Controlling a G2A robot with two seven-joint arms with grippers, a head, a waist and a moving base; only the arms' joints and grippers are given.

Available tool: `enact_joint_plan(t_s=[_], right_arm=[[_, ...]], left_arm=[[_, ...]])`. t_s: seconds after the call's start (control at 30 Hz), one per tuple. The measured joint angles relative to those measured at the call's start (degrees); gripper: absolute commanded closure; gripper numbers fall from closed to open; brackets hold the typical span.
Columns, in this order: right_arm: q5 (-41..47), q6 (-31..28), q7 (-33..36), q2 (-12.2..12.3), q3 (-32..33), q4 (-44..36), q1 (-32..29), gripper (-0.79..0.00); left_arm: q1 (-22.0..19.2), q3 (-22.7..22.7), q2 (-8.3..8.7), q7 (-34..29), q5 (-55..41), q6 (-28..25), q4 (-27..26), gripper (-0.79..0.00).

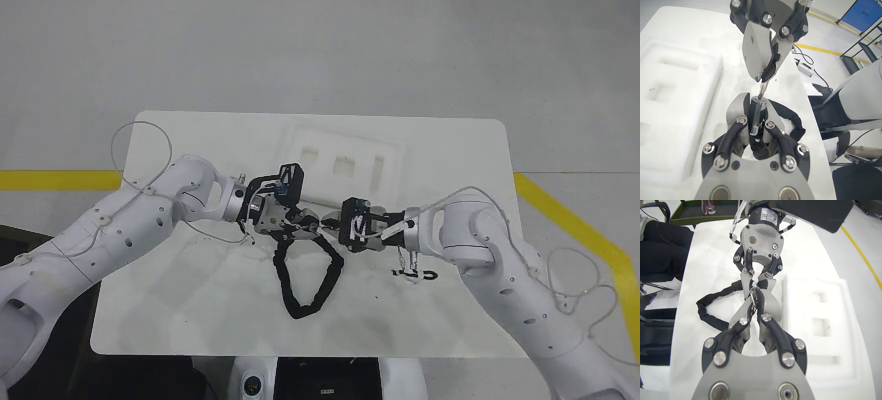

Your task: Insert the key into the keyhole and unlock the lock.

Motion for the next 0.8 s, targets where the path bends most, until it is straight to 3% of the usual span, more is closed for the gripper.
enact_joint_plan(t_s=[0.3, 0.33, 0.37, 0.4, 0.8], right_arm=[[14.4, 12.4, 9.7, -0.5, -2.0, -0.2, 0.8, 0.0], [15.0, 13.1, 9.9, -0.5, -2.1, -0.3, 0.8, -0.102], [15.5, 13.7, 10.2, -0.5, -2.1, -0.5, 0.7, -0.311], [15.8, 14.0, 10.4, -0.5, -2.2, -0.5, 0.7, -0.785], [14.9, 16.0, 10.3, -0.2, -1.3, 0.0, -0.7, -0.785]], left_arm=[[0.0, 0.0, 0.33, 2.1, 2.1, 0.0, 0.3, 0.0], [0.0, 0.0, 0.37, 2.2, 2.2, 0.0, 0.3, 0.0], [0.0, 0.0, 0.43, 2.4, 2.5, 0.0, 0.3, 0.0], [0.0, 0.0, 0.47, 2.6, 2.6, 0.0, 0.3, 0.0], [0.0, -0.1, 2.14, 6.6, 4.7, 0.0, 1.0, 0.0]])
